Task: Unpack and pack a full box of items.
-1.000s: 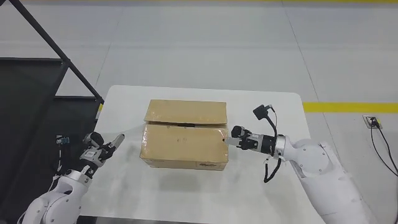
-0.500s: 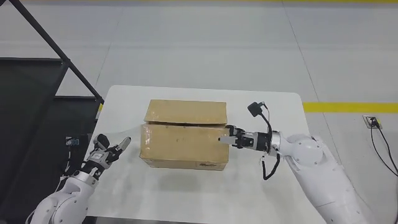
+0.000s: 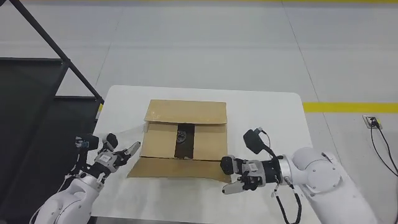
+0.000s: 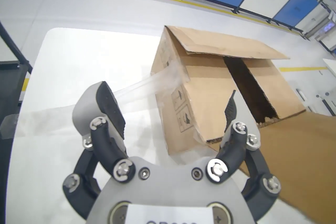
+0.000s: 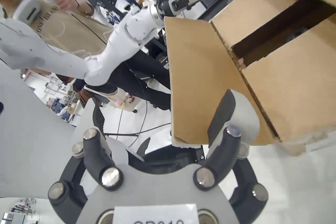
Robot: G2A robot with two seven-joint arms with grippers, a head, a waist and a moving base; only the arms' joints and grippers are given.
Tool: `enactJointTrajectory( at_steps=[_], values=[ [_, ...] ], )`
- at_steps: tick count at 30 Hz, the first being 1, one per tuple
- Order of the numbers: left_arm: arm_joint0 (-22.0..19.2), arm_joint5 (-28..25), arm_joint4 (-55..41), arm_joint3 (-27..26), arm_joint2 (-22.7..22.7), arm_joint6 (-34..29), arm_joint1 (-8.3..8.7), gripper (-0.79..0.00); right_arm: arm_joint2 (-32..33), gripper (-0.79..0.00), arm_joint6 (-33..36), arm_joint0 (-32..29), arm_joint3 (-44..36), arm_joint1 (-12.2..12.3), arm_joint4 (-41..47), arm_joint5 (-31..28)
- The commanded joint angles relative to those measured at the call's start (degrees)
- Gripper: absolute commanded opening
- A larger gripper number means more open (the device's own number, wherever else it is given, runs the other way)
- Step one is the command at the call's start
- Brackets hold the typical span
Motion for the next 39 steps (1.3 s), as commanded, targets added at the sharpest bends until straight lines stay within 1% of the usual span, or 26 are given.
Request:
enactJointTrajectory(
  at_steps=[1,4,6,8,10,12,14,16,17,27,28,29,31,32,34,36,38,39],
  values=[
    [1.23,-3.86,3.13,-0.40,-0.45,0.20,0.32,0.000,-1.96,0.000,-1.33,-0.63,-0.45,1.33,-3.00,-1.33],
    [2.39,-9.18,3.30,0.21,-1.54,-0.90,0.77,0.000,-5.02,0.000,-2.78,-0.06,0.61,3.01,-5.03,-2.77],
    [2.81,-11.21,5.12,0.52,-2.47,-2.15,1.12,0.000,-6.75,0.000,-3.65,0.86,1.87,3.78,-5.32,-3.64],
    [3.12,-13.17,7.34,0.83,-2.82,-3.49,1.44,0.000,-7.82,0.000,-4.14,1.96,3.62,4.24,-3.47,-4.12],
    [3.33,-14.54,9.58,1.23,-2.44,-4.95,1.67,0.000,-8.13,0.000,-4.51,3.16,5.47,4.36,0.63,-4.49],
    [3.19,-14.64,10.79,2.06,-1.87,-5.40,1.77,0.000,-8.05,0.000,-4.54,4.48,6.89,4.24,6.33,-4.19],
    [2.63,-14.16,11.41,2.95,-1.09,-5.56,1.80,0.000,-7.83,0.000,-5.35,6.05,8.11,3.99,12.46,-1.94],
    [2.04,-13.56,11.48,3.61,-0.35,-5.46,1.79,0.000,-7.65,0.000,-6.73,7.95,9.33,3.61,19.24,1.80],
    [1.79,-13.34,11.48,3.89,-0.13,-5.49,1.81,0.000,-7.44,0.000,-7.92,8.95,10.37,3.42,22.31,5.13],
    [1.63,-13.20,11.37,4.03,-0.03,-5.54,1.82,0.000,-7.44,0.000,-7.92,8.95,10.37,3.42,22.31,5.13],
    [1.63,-13.20,11.37,4.03,-0.03,-5.54,1.82,0.000,-7.33,0.000,-9.00,8.60,10.27,3.40,22.19,5.49],
    [1.63,-13.20,11.37,4.03,-0.03,-5.54,1.82,0.000,-7.10,0.000,-11.00,8.08,10.09,3.37,21.79,6.57],
    [1.72,-12.76,11.28,3.92,0.03,-5.26,1.80,0.000,-8.01,0.000,-14.96,8.73,11.04,2.83,24.23,13.07],
    [1.93,-12.42,11.41,3.57,0.23,-4.96,1.79,0.000,-9.17,0.000,-16.23,10.11,12.29,2.37,25.32,16.93],
    [2.34,-12.09,11.96,3.00,0.39,-4.60,1.83,0.000,-12.20,0.000,-18.51,13.43,15.39,1.10,27.03,22.12],
    [2.68,-11.68,12.30,2.64,0.47,-4.17,1.87,0.000,-15.50,0.000,-18.35,16.87,19.52,-0.22,28.15,26.78],
    [2.95,-11.32,12.67,2.44,0.45,-3.79,1.92,0.000,-17.80,0.000,-19.90,19.54,23.65,-1.62,30.52,29.38],
    [3.08,-11.23,12.51,2.45,0.40,-3.46,1.94,0.000,-19.02,0.000,-19.13,20.93,25.34,-2.26,31.18,30.51]
  ],
)
